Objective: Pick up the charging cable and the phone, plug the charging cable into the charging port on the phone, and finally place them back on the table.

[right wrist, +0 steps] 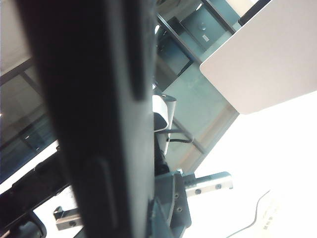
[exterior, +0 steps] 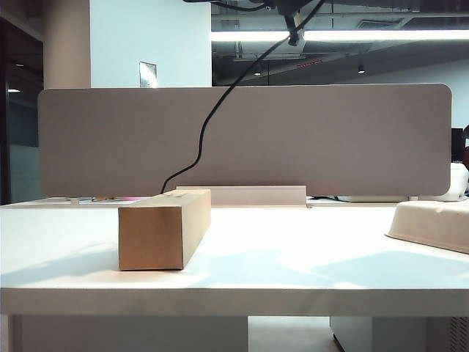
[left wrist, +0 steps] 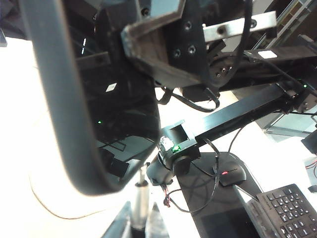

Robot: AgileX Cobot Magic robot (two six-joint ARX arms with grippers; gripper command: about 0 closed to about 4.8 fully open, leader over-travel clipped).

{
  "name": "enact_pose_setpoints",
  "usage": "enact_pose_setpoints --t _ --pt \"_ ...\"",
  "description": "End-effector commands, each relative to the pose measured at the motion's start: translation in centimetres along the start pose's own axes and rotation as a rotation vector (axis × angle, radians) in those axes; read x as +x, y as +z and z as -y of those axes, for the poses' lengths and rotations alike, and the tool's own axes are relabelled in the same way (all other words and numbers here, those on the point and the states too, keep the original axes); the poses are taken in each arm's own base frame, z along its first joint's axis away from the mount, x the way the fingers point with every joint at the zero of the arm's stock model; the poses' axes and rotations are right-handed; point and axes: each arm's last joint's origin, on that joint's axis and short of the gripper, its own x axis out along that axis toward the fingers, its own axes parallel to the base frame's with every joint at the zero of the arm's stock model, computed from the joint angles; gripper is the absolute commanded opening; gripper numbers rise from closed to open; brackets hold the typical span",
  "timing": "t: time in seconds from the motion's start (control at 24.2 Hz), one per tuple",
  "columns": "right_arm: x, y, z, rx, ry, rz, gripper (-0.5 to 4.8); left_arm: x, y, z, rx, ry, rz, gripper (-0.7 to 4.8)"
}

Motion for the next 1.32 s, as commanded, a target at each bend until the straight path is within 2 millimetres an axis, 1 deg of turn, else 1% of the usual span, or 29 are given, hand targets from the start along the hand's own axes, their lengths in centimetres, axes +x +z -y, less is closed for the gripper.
enact_pose_setpoints --t 0.04,0.25,0.49,0.82,0.95,1.11,1.32 --pt "0.0 0.3 -0.6 -0.045 0.039 0.01 -0.05 0.2 0.4 -0.4 -0.006 -0.005 0.015 -0.06" --pt "0.1 0.3 -0.5 -0.058 0.032 0.003 -0.05 0.2 0.4 -0.5 -0.014 -0.009 0.018 -0.06" --pt "0.0 -0.2 0.3 -0.062 -0.033 -0.038 -0.05 0.2 0.6 -0.4 -0.005 -0.048 0.038 -0.06" --pt "0.0 -0.3 0.4 -0.084 -0.04 -0.043 -0.05 0.5 1.9 -0.7 0.008 -0.048 0.069 -0.06" --pt "0.1 -0.5 0.8 -0.08 -0.062 -0.06 -0.05 0.4 2.4 -0.7 0.01 -0.046 0.082 -0.06" --pt "0.3 -0.8 1.3 -0.067 -0.067 -0.103 -0.05 0.4 2.7 -0.7 0.033 -0.044 0.091 -0.06" --pt "0.5 -0.9 1.9 -0.052 -0.087 -0.105 -0.05 0.3 2.7 -0.8 0.014 -0.038 0.092 -0.05"
